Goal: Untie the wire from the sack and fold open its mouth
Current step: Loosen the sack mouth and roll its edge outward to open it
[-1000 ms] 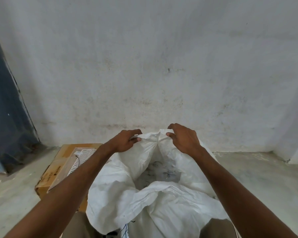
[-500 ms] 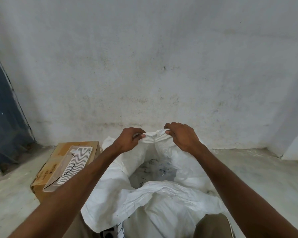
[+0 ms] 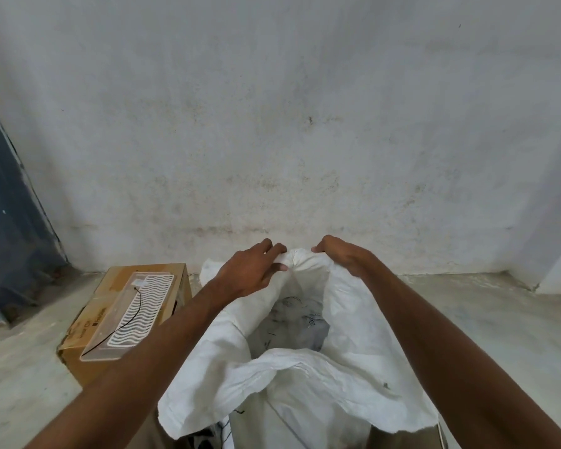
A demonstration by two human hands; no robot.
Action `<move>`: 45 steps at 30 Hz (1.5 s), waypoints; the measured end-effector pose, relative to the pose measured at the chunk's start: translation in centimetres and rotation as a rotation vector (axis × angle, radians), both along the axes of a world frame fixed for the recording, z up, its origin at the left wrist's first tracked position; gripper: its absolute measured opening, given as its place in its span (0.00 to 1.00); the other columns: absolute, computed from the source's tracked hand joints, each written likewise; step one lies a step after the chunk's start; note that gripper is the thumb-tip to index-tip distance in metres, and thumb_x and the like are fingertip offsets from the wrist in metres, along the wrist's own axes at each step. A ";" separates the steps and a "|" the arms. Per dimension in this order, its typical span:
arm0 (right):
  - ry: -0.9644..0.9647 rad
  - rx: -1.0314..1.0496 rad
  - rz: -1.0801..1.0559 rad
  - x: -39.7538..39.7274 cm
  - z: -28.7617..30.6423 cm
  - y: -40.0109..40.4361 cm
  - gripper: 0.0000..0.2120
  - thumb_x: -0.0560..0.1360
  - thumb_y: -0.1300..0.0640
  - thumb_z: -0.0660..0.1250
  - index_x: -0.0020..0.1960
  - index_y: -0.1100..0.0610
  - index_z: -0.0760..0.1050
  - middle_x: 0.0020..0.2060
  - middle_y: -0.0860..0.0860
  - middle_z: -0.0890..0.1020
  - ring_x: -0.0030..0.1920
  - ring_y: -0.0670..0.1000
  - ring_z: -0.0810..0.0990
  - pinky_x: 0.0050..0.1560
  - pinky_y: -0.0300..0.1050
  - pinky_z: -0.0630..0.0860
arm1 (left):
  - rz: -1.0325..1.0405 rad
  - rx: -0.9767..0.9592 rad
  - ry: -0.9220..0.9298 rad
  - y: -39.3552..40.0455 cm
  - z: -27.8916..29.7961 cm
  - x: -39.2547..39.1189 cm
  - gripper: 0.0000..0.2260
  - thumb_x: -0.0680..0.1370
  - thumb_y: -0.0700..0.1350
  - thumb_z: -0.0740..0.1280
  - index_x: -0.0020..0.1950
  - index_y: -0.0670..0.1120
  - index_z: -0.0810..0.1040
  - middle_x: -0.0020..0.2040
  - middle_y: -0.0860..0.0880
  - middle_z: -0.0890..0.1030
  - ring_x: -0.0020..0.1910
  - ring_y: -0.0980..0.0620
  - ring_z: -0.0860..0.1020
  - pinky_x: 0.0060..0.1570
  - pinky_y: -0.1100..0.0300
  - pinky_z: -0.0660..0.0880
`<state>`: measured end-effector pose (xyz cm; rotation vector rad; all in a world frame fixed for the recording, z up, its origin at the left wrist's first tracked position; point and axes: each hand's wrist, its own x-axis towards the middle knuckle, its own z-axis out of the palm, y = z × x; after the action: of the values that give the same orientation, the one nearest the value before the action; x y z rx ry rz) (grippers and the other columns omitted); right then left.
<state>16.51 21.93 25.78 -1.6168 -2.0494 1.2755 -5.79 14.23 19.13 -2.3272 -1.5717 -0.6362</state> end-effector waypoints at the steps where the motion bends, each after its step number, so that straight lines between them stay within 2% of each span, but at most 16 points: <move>1: 0.001 0.068 0.033 -0.2 -0.4 0.3 0.23 0.81 0.40 0.60 0.57 0.61 0.78 0.53 0.57 0.80 0.53 0.56 0.79 0.60 0.50 0.72 | 0.002 0.039 0.030 0.3 -0.3 -0.1 0.20 0.83 0.58 0.53 0.65 0.47 0.73 0.50 0.48 0.76 0.39 0.49 0.76 0.30 0.54 0.75; 4: -0.101 0.466 0.232 -0.2 -1.0 0.0 0.26 0.72 0.27 0.64 0.52 0.50 0.75 0.45 0.47 0.79 0.45 0.48 0.78 0.51 0.48 0.73 | 0.012 0.024 -0.076 1.7 -1.1 -0.8 0.12 0.83 0.46 0.58 0.58 0.44 0.79 0.46 0.46 0.78 0.43 0.47 0.75 0.39 0.51 0.76; 7: -0.394 0.961 0.380 0.4 -1.9 -0.5 0.13 0.80 0.38 0.61 0.55 0.46 0.73 0.41 0.46 0.79 0.43 0.49 0.77 0.42 0.45 0.71 | 0.006 -0.103 -0.328 2.9 -1.0 -0.7 0.09 0.83 0.41 0.62 0.49 0.41 0.80 0.44 0.45 0.76 0.42 0.48 0.74 0.43 0.56 0.71; 10: -0.523 1.184 0.319 0.2 -2.9 0.1 0.07 0.82 0.51 0.63 0.56 0.50 0.77 0.49 0.52 0.78 0.49 0.53 0.77 0.44 0.50 0.76 | 0.038 -0.235 -0.547 3.3 -0.7 0.1 0.14 0.85 0.42 0.60 0.41 0.38 0.75 0.37 0.45 0.78 0.36 0.51 0.73 0.41 0.56 0.68; 14: -0.387 0.846 0.205 -0.3 -3.3 -0.4 0.06 0.82 0.57 0.61 0.48 0.52 0.76 0.42 0.49 0.80 0.40 0.51 0.79 0.40 0.44 0.71 | 0.032 -0.420 -0.664 3.0 -0.1 1.2 0.13 0.84 0.57 0.57 0.53 0.49 0.75 0.40 0.44 0.82 0.36 0.51 0.75 0.41 0.52 0.73; 17: -0.250 0.671 0.205 -0.2 -3.4 0.1 0.18 0.82 0.54 0.60 0.34 0.49 0.68 0.31 0.46 0.74 0.34 0.49 0.74 0.37 0.44 0.67 | 0.054 -0.369 -0.233 2.8 0.3 1.1 0.14 0.83 0.64 0.54 0.61 0.58 0.70 0.36 0.51 0.79 0.34 0.52 0.76 0.41 0.53 0.77; 22: 0.044 0.360 0.170 -0.6 -2.6 0.6 0.23 0.80 0.54 0.64 0.28 0.53 0.60 0.26 0.48 0.65 0.30 0.49 0.63 0.38 0.47 0.59 | -0.014 -0.287 -0.292 4.1 -0.5 1.3 0.14 0.83 0.49 0.56 0.42 0.45 0.71 0.32 0.48 0.75 0.32 0.47 0.73 0.36 0.48 0.71; 24: -0.091 0.508 0.113 -0.4 -2.8 0.3 0.19 0.81 0.45 0.61 0.35 0.52 0.75 0.33 0.50 0.77 0.35 0.51 0.75 0.42 0.47 0.69 | 0.066 -0.350 -0.438 4.4 -0.2 1.6 0.14 0.83 0.43 0.57 0.39 0.42 0.71 0.34 0.46 0.76 0.34 0.47 0.72 0.39 0.51 0.68; 26: -0.379 0.654 0.036 -0.3 -3.1 -0.8 0.24 0.82 0.37 0.54 0.56 0.53 0.80 0.52 0.53 0.83 0.51 0.57 0.82 0.55 0.52 0.75 | 0.158 -0.439 -0.630 4.2 0.3 1.6 0.15 0.82 0.39 0.57 0.35 0.43 0.68 0.34 0.47 0.74 0.35 0.50 0.69 0.39 0.54 0.64; 30: -0.512 0.749 -0.065 0.2 -3.1 -2.3 0.30 0.82 0.34 0.46 0.43 0.56 0.75 0.44 0.54 0.83 0.43 0.55 0.81 0.47 0.49 0.73 | 0.149 -0.553 -0.689 4.2 0.4 1.9 0.14 0.84 0.44 0.57 0.40 0.43 0.71 0.41 0.42 0.78 0.39 0.48 0.73 0.45 0.49 0.70; 34: -0.235 0.383 -0.063 1.3 -2.4 -0.9 0.31 0.81 0.32 0.48 0.46 0.57 0.75 0.49 0.56 0.81 0.53 0.59 0.82 0.55 0.52 0.75 | -0.015 -0.514 -0.401 3.9 0.1 3.1 0.19 0.80 0.68 0.55 0.64 0.60 0.72 0.55 0.50 0.78 0.53 0.51 0.75 0.56 0.51 0.71; 37: -0.175 0.170 -0.004 1.7 -1.7 -0.2 0.39 0.80 0.30 0.48 0.71 0.62 0.70 0.69 0.60 0.74 0.66 0.59 0.75 0.63 0.51 0.70 | -0.186 -0.393 -0.419 3.8 -0.2 4.3 0.16 0.81 0.59 0.59 0.57 0.50 0.77 0.48 0.50 0.79 0.47 0.49 0.76 0.51 0.52 0.72; 38: -0.155 0.170 0.006 1.7 -1.6 -0.1 0.39 0.79 0.29 0.49 0.70 0.61 0.71 0.67 0.59 0.76 0.64 0.58 0.76 0.60 0.50 0.71 | -0.187 -0.423 -0.493 3.7 -0.1 4.8 0.11 0.82 0.53 0.61 0.54 0.48 0.77 0.45 0.48 0.80 0.44 0.48 0.77 0.48 0.53 0.72; 40: -0.161 0.290 0.014 2.2 -1.5 0.1 0.33 0.78 0.28 0.52 0.45 0.57 0.77 0.43 0.55 0.81 0.46 0.54 0.80 0.46 0.46 0.71 | -0.116 -0.469 -0.565 3.7 0.2 5.3 0.05 0.82 0.44 0.62 0.48 0.48 0.76 0.42 0.48 0.80 0.41 0.50 0.76 0.45 0.56 0.70; 41: -0.204 0.376 0.018 2.5 -1.5 0.0 0.31 0.77 0.29 0.54 0.35 0.55 0.71 0.33 0.52 0.76 0.37 0.52 0.76 0.40 0.45 0.69 | -0.074 -0.485 -0.582 3.8 0.3 5.2 0.06 0.81 0.42 0.61 0.45 0.46 0.75 0.41 0.47 0.80 0.40 0.51 0.74 0.44 0.56 0.68; 45: -0.279 0.458 0.081 3.9 -2.3 -1.3 0.24 0.81 0.39 0.59 0.41 0.59 0.72 0.37 0.54 0.77 0.35 0.49 0.73 0.37 0.44 0.68 | 0.061 -0.563 -0.588 4.7 0.9 4.3 0.11 0.82 0.39 0.59 0.40 0.40 0.70 0.40 0.42 0.75 0.41 0.49 0.70 0.47 0.54 0.66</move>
<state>20.39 20.66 23.44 -1.5676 -2.3655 0.5544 -1.48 18.96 20.00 -2.6032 -2.3226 -1.0459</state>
